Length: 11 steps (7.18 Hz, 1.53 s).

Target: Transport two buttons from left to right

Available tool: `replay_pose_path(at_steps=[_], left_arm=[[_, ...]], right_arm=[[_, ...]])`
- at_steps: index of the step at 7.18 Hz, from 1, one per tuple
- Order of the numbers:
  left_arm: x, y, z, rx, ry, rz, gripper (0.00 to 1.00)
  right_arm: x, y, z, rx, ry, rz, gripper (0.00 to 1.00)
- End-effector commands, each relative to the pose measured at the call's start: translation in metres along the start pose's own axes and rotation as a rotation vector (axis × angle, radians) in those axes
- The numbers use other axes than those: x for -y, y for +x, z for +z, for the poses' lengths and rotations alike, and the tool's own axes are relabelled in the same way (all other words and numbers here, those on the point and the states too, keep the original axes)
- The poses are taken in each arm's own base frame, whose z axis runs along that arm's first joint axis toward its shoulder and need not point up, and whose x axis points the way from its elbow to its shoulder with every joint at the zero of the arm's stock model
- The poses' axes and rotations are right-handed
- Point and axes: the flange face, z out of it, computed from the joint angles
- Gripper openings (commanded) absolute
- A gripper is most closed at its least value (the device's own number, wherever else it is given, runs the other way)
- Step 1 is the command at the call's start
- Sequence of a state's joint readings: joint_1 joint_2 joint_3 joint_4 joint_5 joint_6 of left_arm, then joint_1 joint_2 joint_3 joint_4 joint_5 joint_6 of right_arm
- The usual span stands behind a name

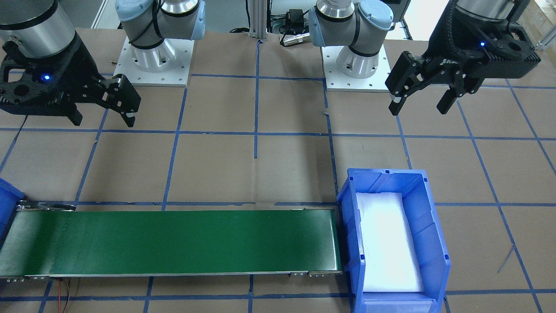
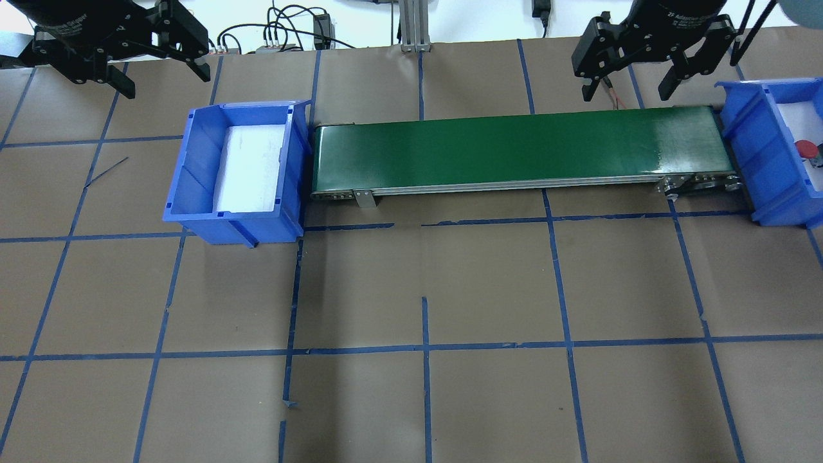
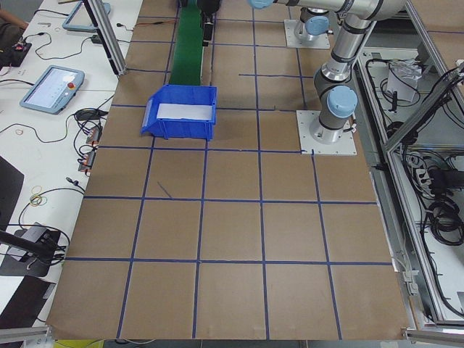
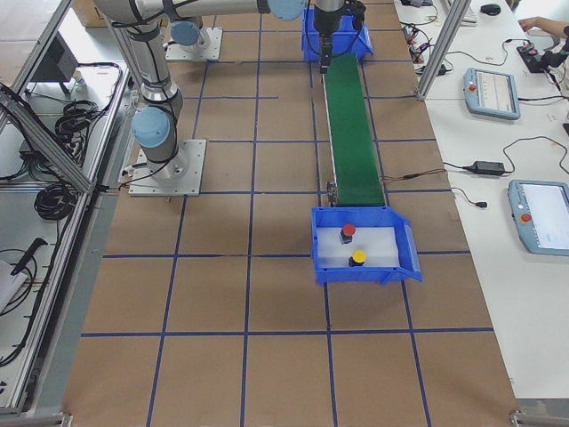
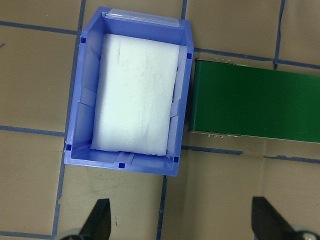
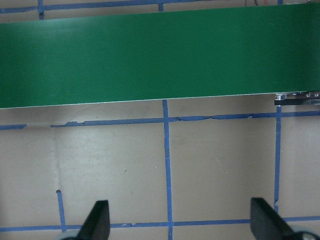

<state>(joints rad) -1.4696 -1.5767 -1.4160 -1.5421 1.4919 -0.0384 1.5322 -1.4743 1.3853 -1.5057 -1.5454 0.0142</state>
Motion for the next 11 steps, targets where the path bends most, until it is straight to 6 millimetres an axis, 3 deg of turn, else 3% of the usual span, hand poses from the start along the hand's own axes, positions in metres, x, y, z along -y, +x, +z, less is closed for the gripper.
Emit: replay_pose_path(at_steps=[1, 11], left_arm=[[-0.0003, -0.0011, 0.0005, 0.002, 0.001, -0.002, 1.00], [-0.0006, -0.0012, 0.0020, 0.003, -0.002, -0.002, 1.00]], right_arm=[[-0.0027, 0.0026, -0.0052, -0.020, 0.012, 0.028, 1.00], [-0.0038, 0.0035, -0.0011, -0.036, 0.002, 0.027, 1.00]])
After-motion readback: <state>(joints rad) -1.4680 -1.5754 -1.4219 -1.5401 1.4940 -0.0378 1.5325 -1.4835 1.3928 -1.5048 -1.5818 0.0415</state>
